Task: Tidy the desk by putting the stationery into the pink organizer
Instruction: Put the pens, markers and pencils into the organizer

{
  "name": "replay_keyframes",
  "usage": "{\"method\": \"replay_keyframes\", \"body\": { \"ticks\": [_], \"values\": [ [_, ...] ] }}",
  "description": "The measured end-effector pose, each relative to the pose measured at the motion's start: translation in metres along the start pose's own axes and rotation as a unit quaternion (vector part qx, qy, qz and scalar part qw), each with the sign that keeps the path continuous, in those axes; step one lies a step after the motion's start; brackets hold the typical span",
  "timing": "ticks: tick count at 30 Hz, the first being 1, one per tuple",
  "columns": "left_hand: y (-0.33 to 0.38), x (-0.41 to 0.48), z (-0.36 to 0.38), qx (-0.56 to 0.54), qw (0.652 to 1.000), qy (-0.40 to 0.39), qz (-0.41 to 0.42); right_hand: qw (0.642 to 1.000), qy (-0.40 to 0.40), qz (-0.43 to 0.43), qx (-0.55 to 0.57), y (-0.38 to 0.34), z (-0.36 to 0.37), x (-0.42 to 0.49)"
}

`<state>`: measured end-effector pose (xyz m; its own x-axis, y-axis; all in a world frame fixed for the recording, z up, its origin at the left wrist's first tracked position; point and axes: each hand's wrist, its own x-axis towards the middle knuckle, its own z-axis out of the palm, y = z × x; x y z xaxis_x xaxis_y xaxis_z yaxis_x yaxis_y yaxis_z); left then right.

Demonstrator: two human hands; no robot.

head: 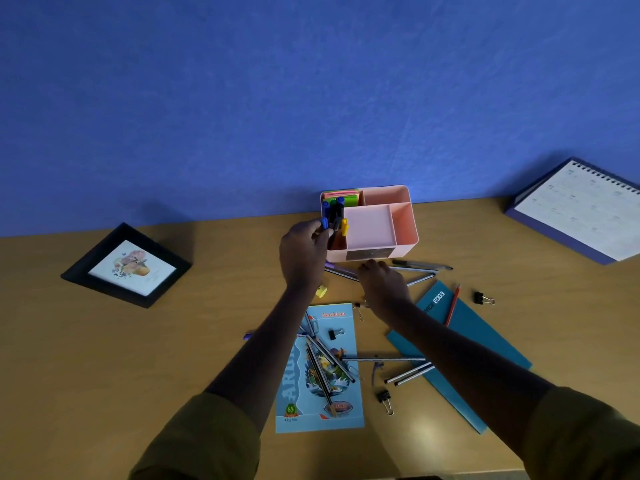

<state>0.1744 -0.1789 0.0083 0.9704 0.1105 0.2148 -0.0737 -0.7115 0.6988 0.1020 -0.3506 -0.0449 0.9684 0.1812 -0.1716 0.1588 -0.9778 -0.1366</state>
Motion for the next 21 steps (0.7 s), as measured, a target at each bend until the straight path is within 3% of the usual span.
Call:
{"method": "replay_keyframes", "body": {
  "ticks": [9,21],
  "values": [
    [-0.005,0.000,0.005,0.020,0.999,-0.021,-0.020,1.000,-0.013,0.002,-0.018,0.002,-0.009,0.000],
    [-0.006,-0.008,-0.012,-0.054,0.997,-0.027,-0.047,0.994,0.040,0.015,0.100,0.021,-0.019,-0.018]
  ]
}}
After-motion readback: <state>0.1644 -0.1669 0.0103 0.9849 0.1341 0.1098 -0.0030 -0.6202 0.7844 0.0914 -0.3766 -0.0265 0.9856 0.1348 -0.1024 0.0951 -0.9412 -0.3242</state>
